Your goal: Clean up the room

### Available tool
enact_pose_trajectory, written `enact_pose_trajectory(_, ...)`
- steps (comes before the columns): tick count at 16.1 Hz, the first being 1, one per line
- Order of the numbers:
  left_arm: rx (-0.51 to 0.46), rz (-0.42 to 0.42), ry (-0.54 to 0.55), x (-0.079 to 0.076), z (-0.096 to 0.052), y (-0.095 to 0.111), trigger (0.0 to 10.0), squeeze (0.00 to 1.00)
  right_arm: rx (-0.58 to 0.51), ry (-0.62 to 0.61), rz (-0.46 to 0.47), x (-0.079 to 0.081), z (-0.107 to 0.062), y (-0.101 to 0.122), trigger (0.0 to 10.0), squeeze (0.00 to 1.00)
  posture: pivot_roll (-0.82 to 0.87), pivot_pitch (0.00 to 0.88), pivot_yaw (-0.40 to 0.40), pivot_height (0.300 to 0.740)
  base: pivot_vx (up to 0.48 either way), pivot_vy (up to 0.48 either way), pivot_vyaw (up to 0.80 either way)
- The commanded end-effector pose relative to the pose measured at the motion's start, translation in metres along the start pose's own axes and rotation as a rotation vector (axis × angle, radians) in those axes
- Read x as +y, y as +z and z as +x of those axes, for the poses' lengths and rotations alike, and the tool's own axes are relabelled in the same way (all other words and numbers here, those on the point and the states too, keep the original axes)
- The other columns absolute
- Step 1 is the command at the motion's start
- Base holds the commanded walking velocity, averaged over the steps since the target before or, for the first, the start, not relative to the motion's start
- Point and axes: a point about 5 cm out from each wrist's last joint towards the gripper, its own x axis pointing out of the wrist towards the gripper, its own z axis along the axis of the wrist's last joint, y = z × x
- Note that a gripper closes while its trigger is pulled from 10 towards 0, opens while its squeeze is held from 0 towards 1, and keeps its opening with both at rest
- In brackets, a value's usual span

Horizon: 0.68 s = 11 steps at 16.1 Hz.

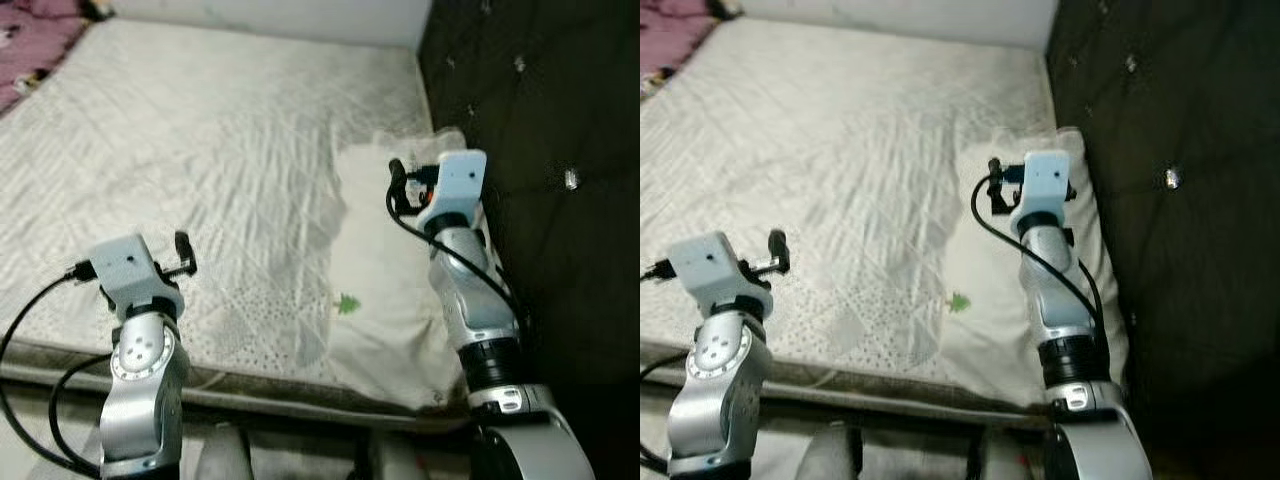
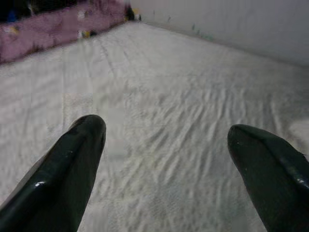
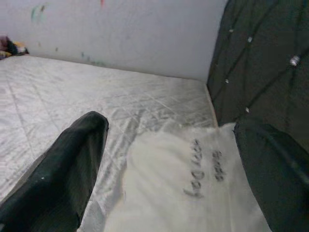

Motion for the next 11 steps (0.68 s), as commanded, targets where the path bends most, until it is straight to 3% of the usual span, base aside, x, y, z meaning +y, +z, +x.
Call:
enact_pose_trajectory(1, -0.028, -0.006, -0.021, -0.001, -0.003, 0.003, 10.0, 0.00, 0.006, -0.018, -0.003, -0.003, 0.000, -0.002, 10.0, 0.00, 0.09, 0.014, -0.039, 0.740, 0.000, 0.000, 0.00)
enact_pose_trajectory(3, -0.026, -0.004, -0.030, 0.001, -0.002, 0.002, 10.0, 0.00, 0.026, -0.031, -0.018, -0.006, -0.001, -0.006, 10.0, 0.00, 0.09, 0.013, -0.039, 0.740, 0.000, 0.000, 0.00)
enact_pose_trajectory(6, -0.142, 0.097, -0.045, 0.004, -0.002, 0.005, 10.0, 0.00, 0.083, -0.032, 0.048, -0.003, -0.006, -0.018, 10.0, 0.00, 0.09, 0.012, -0.041, 0.740, 0.000, 0.000, 0.00)
enact_pose_trajectory(8, -0.168, 0.078, -0.168, -0.006, -0.009, 0.008, 10.0, 0.00, 0.100, -0.054, -0.153, -0.004, -0.010, -0.026, 10.0, 0.00, 0.10, 0.010, -0.044, 0.740, 0.000, 0.000, 0.00)
enact_pose_trajectory(9, -0.226, 0.167, -0.253, -0.013, -0.013, 0.010, 10.0, 0.00, 0.078, 0.027, -0.073, 0.004, -0.014, -0.026, 10.0, 0.00, 0.10, 0.011, -0.046, 0.740, 0.000, 0.000, 0.00)
enact_pose_trajectory(11, -0.212, 0.146, -0.250, -0.015, -0.014, 0.007, 10.0, 0.00, 0.105, 0.032, -0.048, 0.008, -0.018, -0.030, 10.0, 0.00, 0.10, 0.008, -0.048, 0.740, 0.000, 0.000, 0.00)
